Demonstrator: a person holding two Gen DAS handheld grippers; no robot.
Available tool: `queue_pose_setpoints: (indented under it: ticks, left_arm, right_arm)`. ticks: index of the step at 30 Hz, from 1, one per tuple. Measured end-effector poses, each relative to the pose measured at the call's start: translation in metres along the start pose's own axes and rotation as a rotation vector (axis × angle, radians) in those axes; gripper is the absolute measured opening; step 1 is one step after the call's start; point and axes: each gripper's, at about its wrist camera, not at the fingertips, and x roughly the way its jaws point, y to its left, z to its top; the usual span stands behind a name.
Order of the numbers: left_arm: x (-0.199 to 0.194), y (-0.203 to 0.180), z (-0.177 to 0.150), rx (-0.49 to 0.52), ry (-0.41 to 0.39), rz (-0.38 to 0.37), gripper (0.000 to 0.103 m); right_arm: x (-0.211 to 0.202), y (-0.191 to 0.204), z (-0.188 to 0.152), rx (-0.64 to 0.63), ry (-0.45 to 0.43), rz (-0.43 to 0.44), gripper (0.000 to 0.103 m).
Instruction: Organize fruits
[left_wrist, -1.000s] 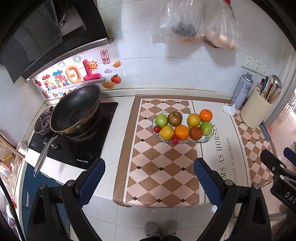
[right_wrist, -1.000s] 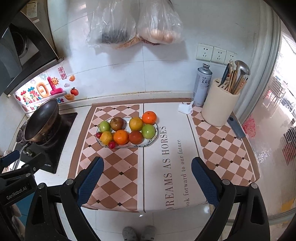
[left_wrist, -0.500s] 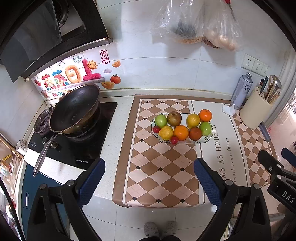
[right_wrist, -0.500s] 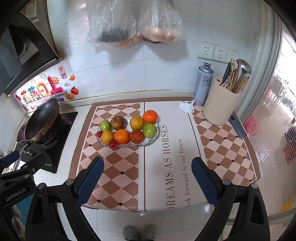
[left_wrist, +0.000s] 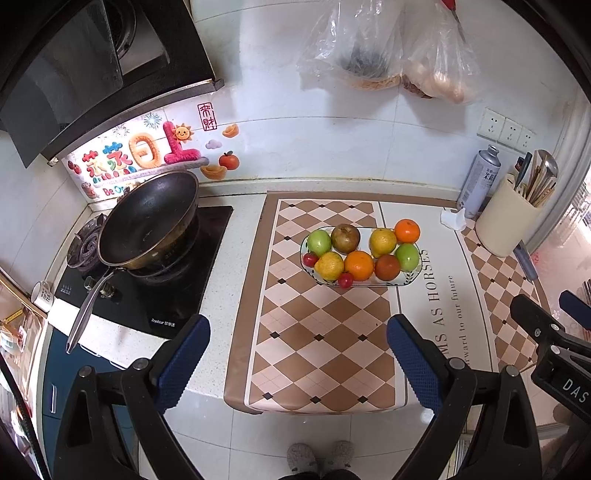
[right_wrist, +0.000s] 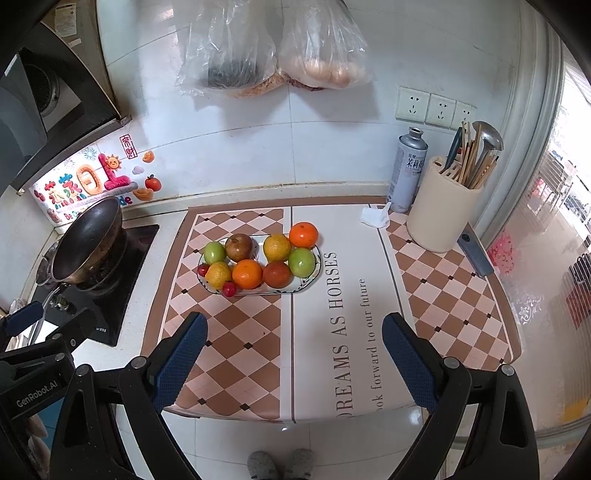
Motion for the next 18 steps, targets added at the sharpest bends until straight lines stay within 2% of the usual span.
queue_pose_setpoints:
  ticks: [10, 16, 18]
  left_arm:
    - [-0.0024, -0.0004, -0.0008, 0.0, -0.002, 0.001, 0.098]
    - [-0.006, -0.0033, -0.0017, 0.003, -0.002, -0.002, 0.098]
    - [-0.0077, -0.0048, -0.0014, 0.001, -0.005, -0.003, 0.103]
  right_arm:
    - [-0.0027, 0.0004, -0.0005, -0.002, -0.004, 0.005, 0.098]
    - [-0.0034, -0.0014, -0.0012, -0.005, -0.008, 0.014, 0.102]
    - [-0.0033, -0.0013, -0.001, -0.005, -0.007, 0.014, 0.102]
